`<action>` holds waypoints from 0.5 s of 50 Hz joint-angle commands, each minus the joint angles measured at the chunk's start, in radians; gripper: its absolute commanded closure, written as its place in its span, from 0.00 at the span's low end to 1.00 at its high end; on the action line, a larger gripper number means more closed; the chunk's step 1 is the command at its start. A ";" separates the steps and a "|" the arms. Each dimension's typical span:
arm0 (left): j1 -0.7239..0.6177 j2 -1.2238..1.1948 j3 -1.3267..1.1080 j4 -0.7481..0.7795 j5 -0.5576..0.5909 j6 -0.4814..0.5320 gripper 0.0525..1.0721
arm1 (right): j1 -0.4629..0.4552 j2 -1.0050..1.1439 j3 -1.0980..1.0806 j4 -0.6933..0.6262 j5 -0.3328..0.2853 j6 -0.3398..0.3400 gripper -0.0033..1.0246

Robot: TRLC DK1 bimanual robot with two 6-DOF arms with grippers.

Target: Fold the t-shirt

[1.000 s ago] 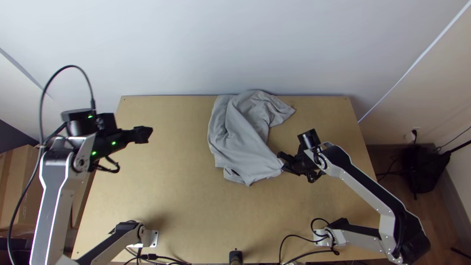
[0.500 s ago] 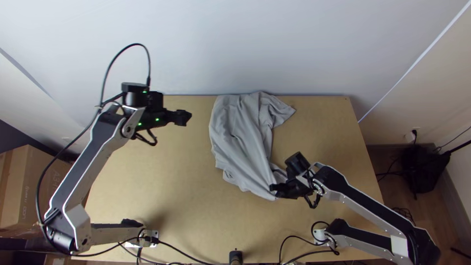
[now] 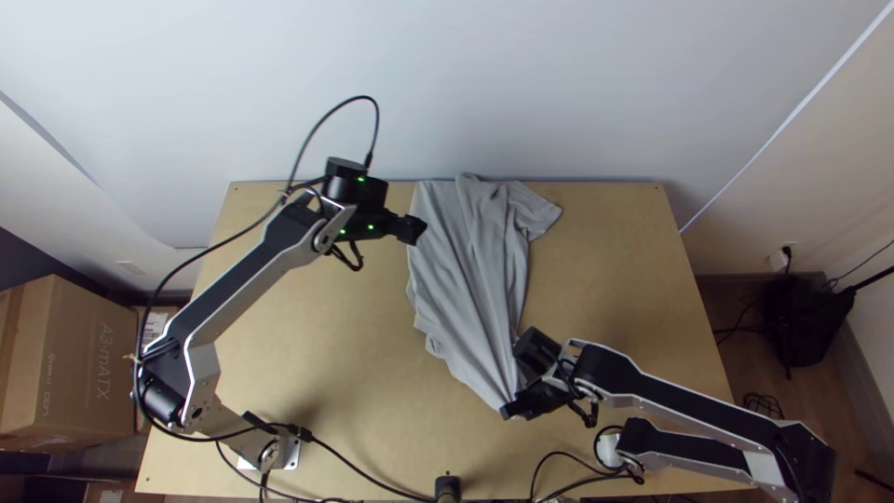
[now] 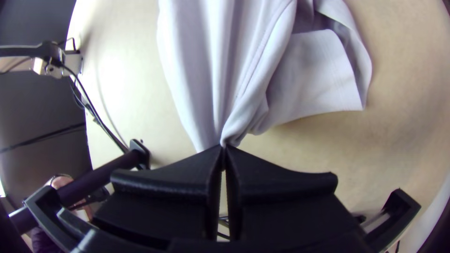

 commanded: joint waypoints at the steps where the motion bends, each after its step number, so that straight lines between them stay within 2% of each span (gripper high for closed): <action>1: -0.050 0.054 0.017 0.045 -0.010 -0.015 0.04 | 0.061 0.009 -0.038 -0.024 -0.025 -0.020 0.97; 13: -0.119 0.152 0.027 0.171 -0.013 -0.040 0.04 | 0.138 0.011 -0.051 0.055 -0.042 -0.027 0.97; 25: -0.166 0.266 0.076 0.231 -0.039 -0.061 0.04 | 0.130 0.011 -0.075 0.088 -0.042 -0.077 0.97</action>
